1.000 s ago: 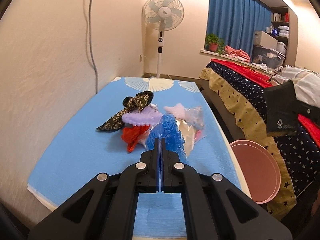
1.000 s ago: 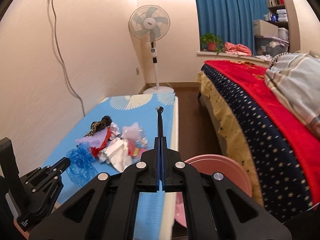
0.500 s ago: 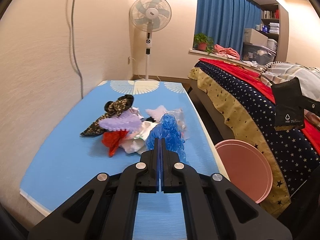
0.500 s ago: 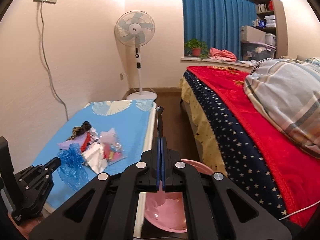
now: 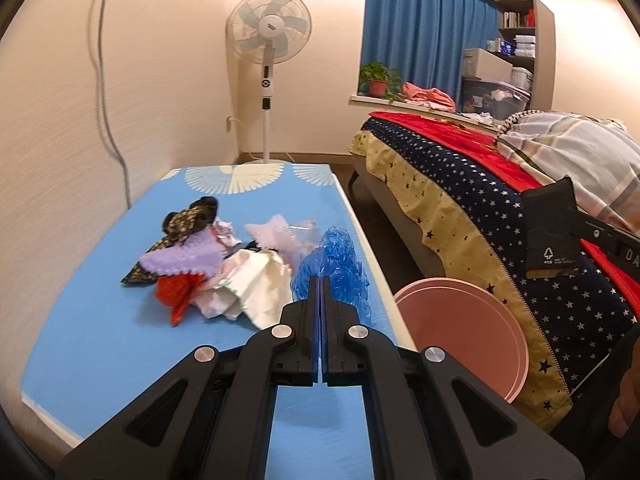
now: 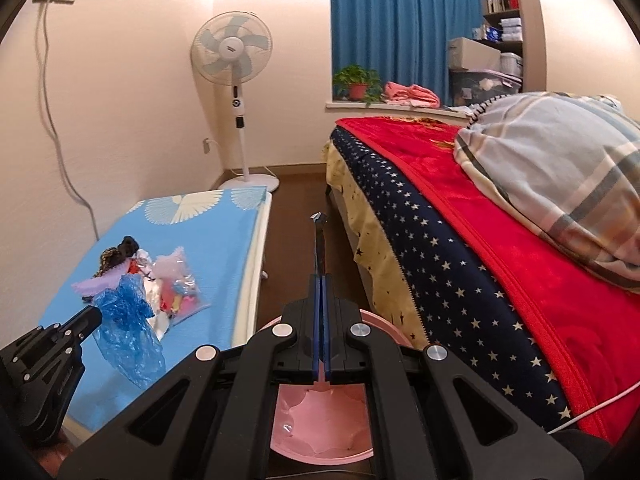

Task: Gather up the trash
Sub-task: 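Carry the blue bag and black pouch over the pink bucket and release both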

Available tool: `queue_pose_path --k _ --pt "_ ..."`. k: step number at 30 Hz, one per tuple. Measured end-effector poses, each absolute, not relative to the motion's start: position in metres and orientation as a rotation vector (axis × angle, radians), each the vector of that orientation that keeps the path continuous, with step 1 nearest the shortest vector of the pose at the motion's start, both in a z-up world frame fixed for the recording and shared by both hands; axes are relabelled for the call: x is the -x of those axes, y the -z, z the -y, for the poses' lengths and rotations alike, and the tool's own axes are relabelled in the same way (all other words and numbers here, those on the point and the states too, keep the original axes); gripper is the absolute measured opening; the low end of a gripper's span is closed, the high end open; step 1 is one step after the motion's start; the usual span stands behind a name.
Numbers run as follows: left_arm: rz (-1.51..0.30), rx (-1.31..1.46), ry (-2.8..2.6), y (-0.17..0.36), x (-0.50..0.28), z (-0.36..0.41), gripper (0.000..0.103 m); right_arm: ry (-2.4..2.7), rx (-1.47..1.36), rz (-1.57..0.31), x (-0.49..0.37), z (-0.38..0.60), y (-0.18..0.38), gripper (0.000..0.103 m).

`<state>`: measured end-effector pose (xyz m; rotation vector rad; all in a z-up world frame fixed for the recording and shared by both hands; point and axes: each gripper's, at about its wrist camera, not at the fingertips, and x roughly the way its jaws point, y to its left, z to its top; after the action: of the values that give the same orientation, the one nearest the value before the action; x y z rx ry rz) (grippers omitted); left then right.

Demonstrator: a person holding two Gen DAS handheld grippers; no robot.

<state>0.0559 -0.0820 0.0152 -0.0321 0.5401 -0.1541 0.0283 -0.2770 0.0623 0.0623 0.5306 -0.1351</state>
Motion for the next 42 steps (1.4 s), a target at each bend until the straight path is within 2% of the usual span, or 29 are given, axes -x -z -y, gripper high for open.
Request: queue_pose_path --k 42 --pt "-0.602 -0.012 0.339 0.02 -0.101 0.167 0.0 0.235 -0.1 -0.588 -0.052 0.295 -0.041 0.001"
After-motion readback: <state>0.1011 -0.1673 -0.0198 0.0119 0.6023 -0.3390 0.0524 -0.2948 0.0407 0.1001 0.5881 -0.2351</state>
